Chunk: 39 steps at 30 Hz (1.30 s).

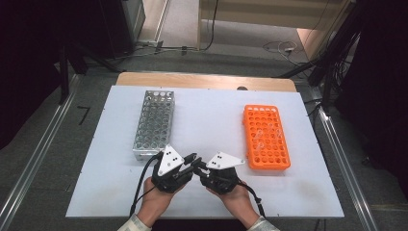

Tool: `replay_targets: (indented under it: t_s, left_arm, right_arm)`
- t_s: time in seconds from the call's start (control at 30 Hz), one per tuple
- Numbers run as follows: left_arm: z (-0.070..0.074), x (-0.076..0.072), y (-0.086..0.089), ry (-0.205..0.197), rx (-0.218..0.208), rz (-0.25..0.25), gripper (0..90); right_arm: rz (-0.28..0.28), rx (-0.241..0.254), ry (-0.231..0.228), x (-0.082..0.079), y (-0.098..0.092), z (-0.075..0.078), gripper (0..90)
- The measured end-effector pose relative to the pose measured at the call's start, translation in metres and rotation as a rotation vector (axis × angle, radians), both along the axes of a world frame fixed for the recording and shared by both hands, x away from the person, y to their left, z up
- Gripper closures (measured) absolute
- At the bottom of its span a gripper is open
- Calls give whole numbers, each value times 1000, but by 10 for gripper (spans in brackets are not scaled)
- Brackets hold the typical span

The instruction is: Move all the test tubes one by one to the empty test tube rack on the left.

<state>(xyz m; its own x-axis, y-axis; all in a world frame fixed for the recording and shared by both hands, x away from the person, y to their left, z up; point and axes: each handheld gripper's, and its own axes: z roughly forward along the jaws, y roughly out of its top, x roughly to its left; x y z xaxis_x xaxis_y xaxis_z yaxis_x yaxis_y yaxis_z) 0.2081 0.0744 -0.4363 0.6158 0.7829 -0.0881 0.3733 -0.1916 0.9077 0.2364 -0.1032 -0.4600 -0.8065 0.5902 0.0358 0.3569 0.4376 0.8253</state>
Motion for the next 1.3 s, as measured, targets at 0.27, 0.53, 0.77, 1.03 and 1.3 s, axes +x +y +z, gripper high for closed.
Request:
replay_targets:
  t_s: [0.27,0.53,0.77,1.03,1.3]
  left_arm:
    - [4,3,7,9,-17,22,751]
    - [8,7,18,17,-38,53,750]
    - [15,10,31,5,-59,90,751]
    - [27,12,50,-18,-91,137,751]
    - [33,14,62,-28,-103,164,750]
  right_arm:
    - [12,10,21,2,-1,-1,567]
    - [4,16,45,4,-4,0,417]
    - [-12,13,62,7,-7,-1,319]
    - [-42,4,89,10,-10,-4,247]
    - [-49,3,91,10,-11,-4,243]
